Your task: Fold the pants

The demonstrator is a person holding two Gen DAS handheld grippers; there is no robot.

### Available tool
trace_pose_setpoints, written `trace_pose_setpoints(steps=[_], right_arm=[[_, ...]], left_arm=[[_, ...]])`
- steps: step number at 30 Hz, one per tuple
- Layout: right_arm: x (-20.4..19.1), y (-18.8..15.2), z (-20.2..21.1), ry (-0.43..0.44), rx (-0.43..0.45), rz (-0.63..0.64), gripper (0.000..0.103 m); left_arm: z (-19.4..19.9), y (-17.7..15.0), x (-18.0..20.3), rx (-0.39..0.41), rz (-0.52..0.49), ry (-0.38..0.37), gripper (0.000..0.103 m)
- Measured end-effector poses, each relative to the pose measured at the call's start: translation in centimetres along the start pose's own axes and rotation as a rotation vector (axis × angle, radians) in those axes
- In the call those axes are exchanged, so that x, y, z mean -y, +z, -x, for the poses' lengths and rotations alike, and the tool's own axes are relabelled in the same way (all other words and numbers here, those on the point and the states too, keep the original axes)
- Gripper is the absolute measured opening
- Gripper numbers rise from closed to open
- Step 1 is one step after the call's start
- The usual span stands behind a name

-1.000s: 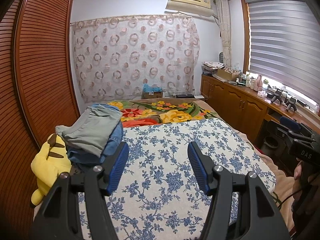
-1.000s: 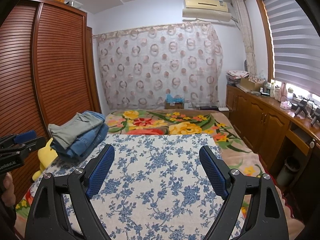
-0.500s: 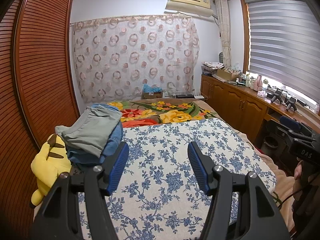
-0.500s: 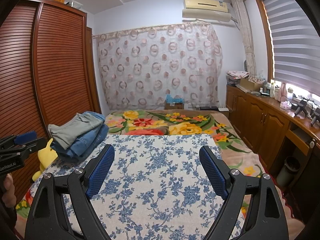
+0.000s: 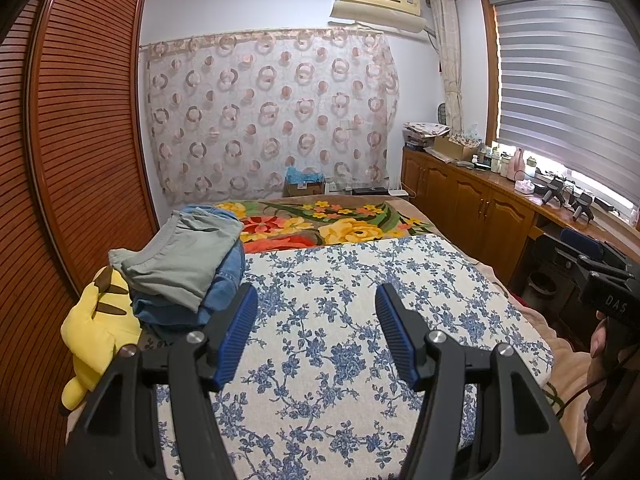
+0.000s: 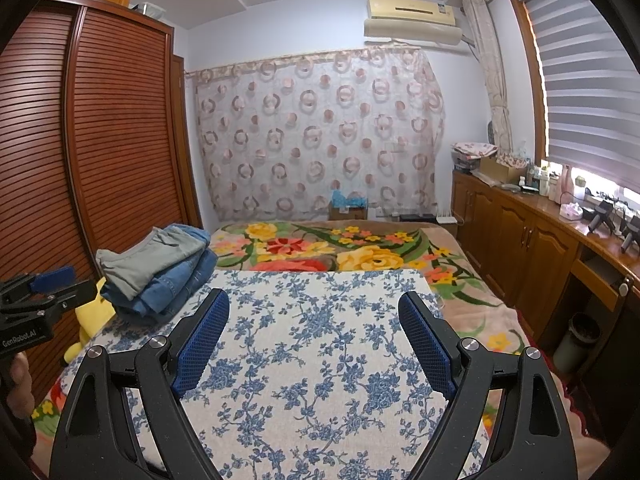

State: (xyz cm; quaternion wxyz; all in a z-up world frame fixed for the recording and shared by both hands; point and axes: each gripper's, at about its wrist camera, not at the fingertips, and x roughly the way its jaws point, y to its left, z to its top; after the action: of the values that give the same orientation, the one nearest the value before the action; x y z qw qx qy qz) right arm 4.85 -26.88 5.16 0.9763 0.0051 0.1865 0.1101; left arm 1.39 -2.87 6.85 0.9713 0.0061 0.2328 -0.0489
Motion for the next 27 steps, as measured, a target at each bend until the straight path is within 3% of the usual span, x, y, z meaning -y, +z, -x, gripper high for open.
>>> trace_pose_setpoints(steps=[27], right_arm=[[0.05, -0.23, -0.01, 0.001, 0.000, 0.001, 0.089]], left_arm=[[-0.09, 0.00, 0.19, 0.002, 0.001, 0.001, 0.061]])
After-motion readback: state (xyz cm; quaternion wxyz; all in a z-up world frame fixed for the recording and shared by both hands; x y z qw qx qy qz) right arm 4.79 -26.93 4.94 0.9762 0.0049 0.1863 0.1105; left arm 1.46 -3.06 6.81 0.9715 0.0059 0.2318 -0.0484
